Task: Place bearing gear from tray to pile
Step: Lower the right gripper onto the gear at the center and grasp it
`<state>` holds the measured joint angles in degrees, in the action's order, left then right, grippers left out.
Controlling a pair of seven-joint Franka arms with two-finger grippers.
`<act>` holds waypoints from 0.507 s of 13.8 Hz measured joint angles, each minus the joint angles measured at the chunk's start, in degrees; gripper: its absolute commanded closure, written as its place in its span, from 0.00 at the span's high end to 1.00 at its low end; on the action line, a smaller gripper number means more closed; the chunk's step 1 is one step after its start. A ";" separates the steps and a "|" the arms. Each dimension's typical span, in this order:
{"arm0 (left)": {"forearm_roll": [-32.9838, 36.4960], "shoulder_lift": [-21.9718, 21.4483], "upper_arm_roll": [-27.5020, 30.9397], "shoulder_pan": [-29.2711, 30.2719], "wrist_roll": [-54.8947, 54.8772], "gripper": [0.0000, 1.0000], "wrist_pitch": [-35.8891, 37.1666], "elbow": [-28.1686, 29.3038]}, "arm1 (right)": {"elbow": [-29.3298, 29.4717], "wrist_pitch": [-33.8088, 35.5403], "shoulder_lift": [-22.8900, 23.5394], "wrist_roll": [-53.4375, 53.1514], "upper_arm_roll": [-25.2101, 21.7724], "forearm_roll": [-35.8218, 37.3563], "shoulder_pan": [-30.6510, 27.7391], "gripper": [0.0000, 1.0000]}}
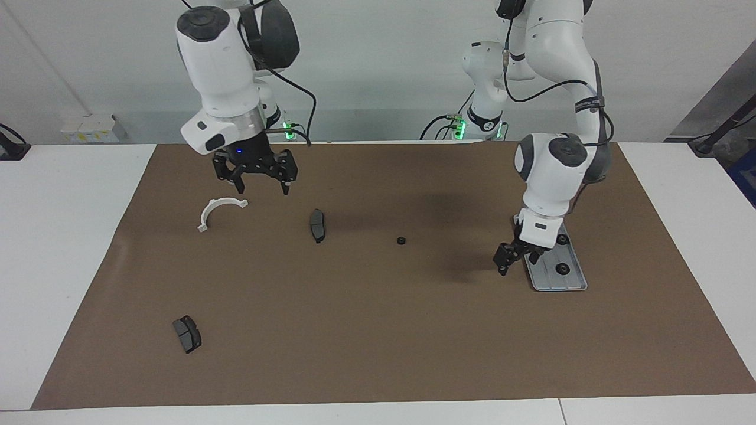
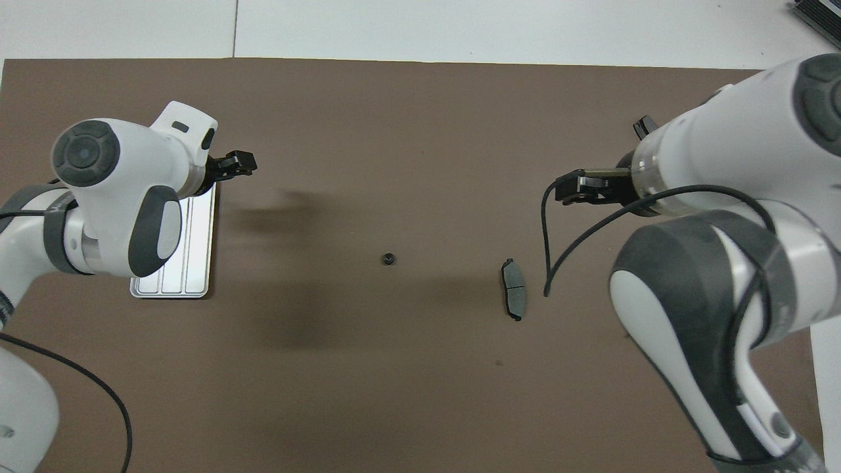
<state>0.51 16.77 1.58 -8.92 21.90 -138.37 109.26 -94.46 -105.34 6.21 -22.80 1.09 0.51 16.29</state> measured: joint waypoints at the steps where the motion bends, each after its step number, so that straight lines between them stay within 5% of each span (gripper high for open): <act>1: 0.00 0.00 -0.02 2.40 -4.08 0.96 0.08 0.23 | 0.02 -1.75 1.51 -2.94 0.02 0.21 2.03 1.00; 7: 0.00 0.02 -0.09 10.67 -18.68 0.83 -1.94 3.97 | 1.72 -7.83 10.58 -14.73 0.11 0.80 12.66 1.00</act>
<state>0.51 16.79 1.49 1.74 3.22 -140.31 113.23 -92.74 -113.16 16.79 -37.53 1.20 1.31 28.95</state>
